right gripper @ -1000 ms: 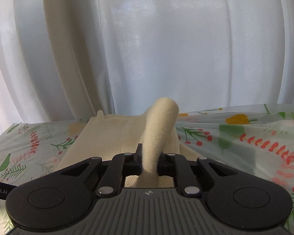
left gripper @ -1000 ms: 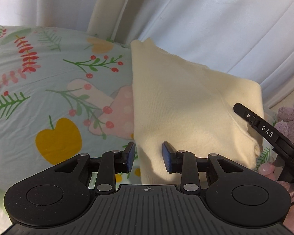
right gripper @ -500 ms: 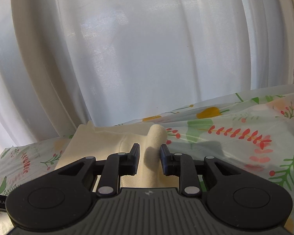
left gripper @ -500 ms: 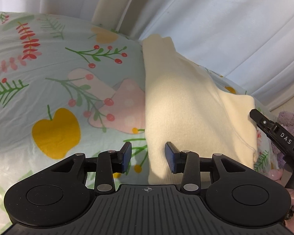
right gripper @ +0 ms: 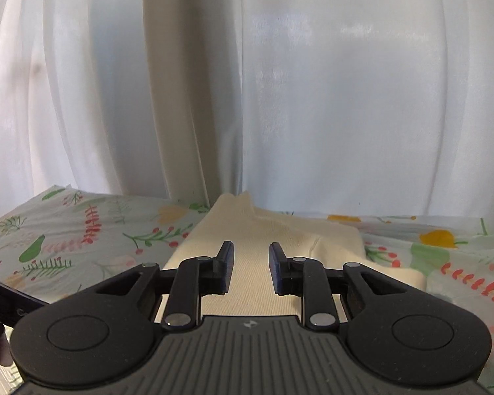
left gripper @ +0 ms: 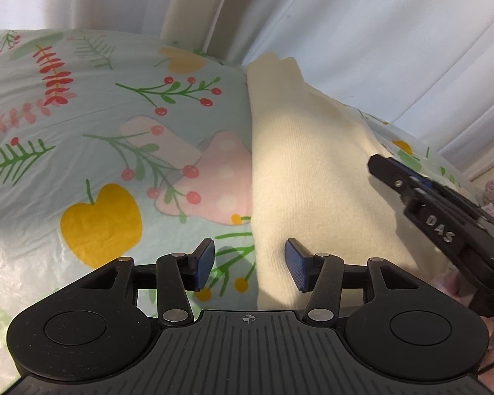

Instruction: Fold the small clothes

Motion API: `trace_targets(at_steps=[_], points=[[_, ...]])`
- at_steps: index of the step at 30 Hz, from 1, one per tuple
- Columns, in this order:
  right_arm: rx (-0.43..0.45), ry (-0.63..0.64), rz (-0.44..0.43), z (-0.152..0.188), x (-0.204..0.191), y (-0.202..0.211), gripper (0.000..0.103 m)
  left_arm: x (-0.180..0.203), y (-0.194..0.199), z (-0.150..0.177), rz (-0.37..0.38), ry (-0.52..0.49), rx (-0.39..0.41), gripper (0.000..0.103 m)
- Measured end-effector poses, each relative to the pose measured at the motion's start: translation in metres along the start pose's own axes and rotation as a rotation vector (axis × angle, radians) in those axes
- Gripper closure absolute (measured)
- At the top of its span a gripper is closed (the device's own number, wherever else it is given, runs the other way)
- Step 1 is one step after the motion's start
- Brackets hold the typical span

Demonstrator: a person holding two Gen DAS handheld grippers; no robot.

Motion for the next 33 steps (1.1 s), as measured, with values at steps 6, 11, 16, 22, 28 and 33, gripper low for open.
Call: trace_targets(at_steps=[6,11,16,22,28,33], points=[[-0.087,-0.017,0.163,-0.005,0.033,-0.055,0.100,0.002,-0.006,-0.004,0.050,-0.071,-0.002,0.041],[-0.045,-0.206,0.230,-0.010,0.069,-0.060,0.103,0.000,-0.010,-0.002,0.114,-0.059,-0.021,0.039],[-0.004,-0.346,0.194,0.001,0.074,-0.033,0.103,-0.002,-0.008,-0.008,0.120,-0.035,-0.028,0.040],[-0.010,-0.229,0.055,0.022,0.029,0.020,0.103,-0.001,-0.009,-0.007,0.094,-0.052,-0.017,0.040],[-0.065,-0.223,0.033,0.041,0.023,0.050,0.103,-0.002,-0.005,-0.004,0.078,-0.052,-0.024,0.041],[-0.048,-0.511,-0.018,0.064,0.047,0.091,0.093,-0.012,0.016,0.016,0.159,-0.028,-0.016,0.043]])
Point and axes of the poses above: each gripper's, at about its wrist camera, not at the fingertips, and y roughly against the way its jaws point, x to its right, z to its underside, the point moved 4 cm from there along -y, roughly the way its jaws point, and after that the axes turned 7 degrees about -z, right-handed, at the moved point
